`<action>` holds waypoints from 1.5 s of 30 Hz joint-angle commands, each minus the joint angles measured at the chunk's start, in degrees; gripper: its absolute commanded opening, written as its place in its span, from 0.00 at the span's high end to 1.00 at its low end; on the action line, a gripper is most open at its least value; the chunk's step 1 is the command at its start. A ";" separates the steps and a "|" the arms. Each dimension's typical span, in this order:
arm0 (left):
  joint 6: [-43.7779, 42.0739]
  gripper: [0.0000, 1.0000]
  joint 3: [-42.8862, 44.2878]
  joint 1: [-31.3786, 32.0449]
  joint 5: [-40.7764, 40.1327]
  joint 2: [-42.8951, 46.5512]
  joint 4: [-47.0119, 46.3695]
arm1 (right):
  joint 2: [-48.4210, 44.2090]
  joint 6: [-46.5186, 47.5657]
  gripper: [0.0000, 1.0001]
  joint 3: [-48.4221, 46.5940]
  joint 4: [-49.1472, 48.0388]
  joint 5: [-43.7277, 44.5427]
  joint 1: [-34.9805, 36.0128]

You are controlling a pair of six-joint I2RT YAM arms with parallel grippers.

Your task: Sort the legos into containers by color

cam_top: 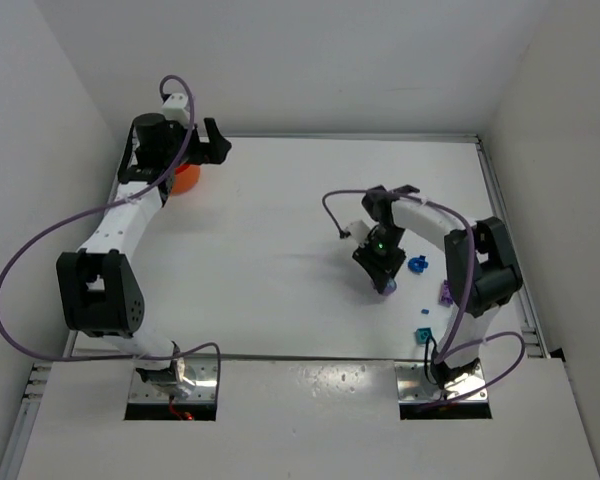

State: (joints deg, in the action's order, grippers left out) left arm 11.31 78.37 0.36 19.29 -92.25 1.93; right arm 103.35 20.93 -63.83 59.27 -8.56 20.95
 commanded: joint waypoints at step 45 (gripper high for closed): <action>22.26 0.14 -8.06 19.59 16.13 -1.53 -20.48 | 11.26 -73.75 1.00 -41.55 -36.50 -35.21 -4.25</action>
State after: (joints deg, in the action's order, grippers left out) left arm 32.53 67.83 19.11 36.69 -93.67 -15.62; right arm 118.56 -51.86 -105.12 25.69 -42.00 17.02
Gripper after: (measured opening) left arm 0.867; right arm 0.437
